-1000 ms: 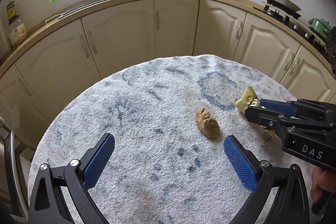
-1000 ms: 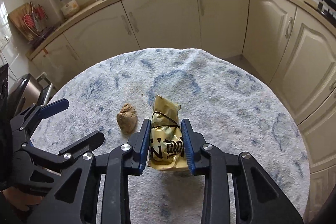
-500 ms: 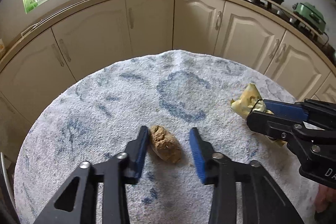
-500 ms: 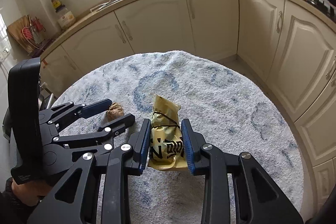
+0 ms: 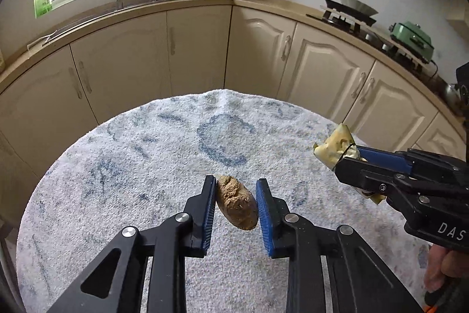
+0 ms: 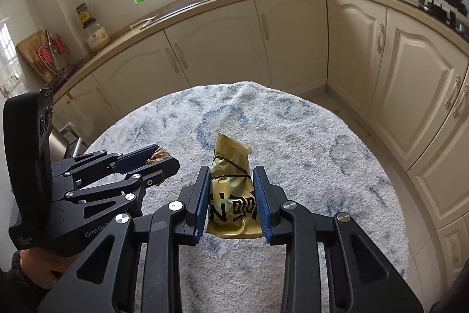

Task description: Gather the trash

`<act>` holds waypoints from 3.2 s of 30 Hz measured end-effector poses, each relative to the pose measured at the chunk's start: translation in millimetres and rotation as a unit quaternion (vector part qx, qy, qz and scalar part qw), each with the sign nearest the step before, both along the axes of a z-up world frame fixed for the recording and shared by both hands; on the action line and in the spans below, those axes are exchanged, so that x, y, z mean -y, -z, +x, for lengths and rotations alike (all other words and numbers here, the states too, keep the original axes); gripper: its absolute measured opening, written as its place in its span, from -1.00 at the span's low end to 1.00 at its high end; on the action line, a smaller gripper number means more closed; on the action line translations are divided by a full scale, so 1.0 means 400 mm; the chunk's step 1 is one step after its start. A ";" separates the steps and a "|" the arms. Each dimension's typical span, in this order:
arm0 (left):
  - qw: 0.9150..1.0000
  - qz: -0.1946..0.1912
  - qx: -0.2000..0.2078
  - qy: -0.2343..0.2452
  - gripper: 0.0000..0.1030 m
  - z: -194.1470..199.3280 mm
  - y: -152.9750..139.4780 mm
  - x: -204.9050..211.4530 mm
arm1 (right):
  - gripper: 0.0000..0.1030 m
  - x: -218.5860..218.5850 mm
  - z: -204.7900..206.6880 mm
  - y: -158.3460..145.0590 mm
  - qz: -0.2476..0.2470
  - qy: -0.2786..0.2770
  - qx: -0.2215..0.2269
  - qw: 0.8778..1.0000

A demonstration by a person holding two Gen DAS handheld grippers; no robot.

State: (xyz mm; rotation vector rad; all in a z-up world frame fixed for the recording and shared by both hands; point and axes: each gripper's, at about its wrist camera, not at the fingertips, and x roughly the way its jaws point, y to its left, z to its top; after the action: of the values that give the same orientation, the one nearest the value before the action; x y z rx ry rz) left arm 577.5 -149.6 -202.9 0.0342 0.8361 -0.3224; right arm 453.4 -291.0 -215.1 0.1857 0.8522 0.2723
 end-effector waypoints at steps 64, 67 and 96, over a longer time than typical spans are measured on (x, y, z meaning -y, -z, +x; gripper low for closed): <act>0.949 0.099 -0.141 0.263 0.83 -0.236 0.290 1.194 | 0.78 1.037 -0.775 0.429 0.159 0.409 -0.087 0.894; 0.955 0.094 -0.112 0.257 0.94 -0.275 0.238 1.174 | 1.00 1.031 -0.792 0.413 0.152 0.428 -0.083 0.887; 0.981 -0.035 0.191 0.029 0.99 -0.865 -0.399 0.113 | 1.00 0.330 -0.646 -0.266 0.030 0.249 0.129 0.959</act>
State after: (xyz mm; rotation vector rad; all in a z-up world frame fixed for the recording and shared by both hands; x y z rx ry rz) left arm 231.6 -194.8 -43.5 0.0531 0.4432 -0.3856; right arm 194.9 -423.0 -108.9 0.4047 0.5148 -0.1491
